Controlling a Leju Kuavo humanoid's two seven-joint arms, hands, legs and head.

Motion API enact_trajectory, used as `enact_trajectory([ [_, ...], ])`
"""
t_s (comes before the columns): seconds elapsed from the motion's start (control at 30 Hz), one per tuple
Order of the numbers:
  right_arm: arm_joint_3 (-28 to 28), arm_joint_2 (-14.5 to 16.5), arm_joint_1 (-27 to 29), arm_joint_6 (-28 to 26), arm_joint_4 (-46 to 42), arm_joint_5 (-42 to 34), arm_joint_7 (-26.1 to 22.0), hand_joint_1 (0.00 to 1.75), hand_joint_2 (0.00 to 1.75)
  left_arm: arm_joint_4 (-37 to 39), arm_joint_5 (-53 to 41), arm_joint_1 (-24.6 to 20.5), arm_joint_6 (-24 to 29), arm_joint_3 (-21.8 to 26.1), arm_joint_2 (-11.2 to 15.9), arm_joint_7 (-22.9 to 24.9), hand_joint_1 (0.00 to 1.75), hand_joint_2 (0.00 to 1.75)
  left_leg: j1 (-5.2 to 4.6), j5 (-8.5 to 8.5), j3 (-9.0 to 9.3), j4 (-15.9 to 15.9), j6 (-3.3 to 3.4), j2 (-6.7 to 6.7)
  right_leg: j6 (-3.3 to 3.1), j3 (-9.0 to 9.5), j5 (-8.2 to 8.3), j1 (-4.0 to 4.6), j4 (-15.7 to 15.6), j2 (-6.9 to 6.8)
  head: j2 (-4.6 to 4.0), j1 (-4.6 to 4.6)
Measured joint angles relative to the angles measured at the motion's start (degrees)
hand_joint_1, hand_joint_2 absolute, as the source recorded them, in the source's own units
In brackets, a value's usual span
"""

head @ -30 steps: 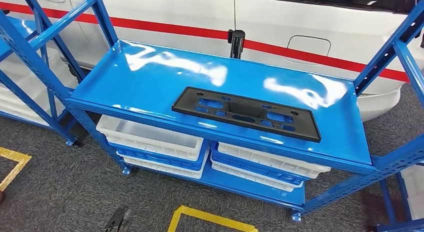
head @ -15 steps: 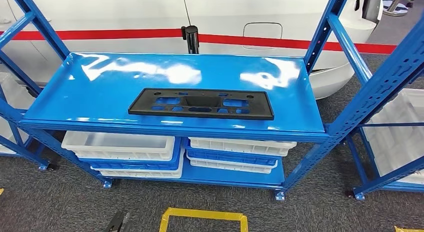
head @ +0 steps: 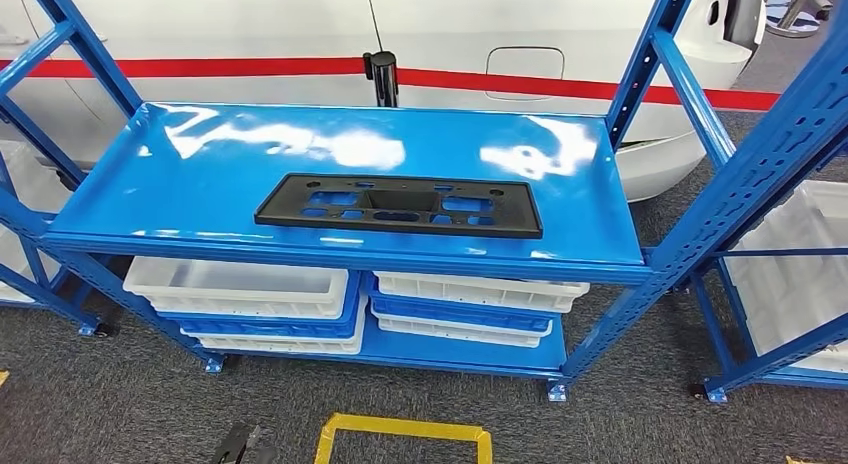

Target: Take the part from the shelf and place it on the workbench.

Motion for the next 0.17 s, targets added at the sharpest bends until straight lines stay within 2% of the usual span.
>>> enact_trajectory([
  [0.17, 0.0, 0.1, 0.0, 0.0, 0.0, 0.1, 0.1, 0.00, 1.75, 0.0, -0.1, 0.0, 0.1, 0.0, 0.0, 0.1, 0.00, 1.75, -0.16, 0.03, -0.07, 0.0, -0.17, 0.00, 0.02, -0.06, 0.02, -0.12, 0.0, -0.04, 0.00, 0.01],
])
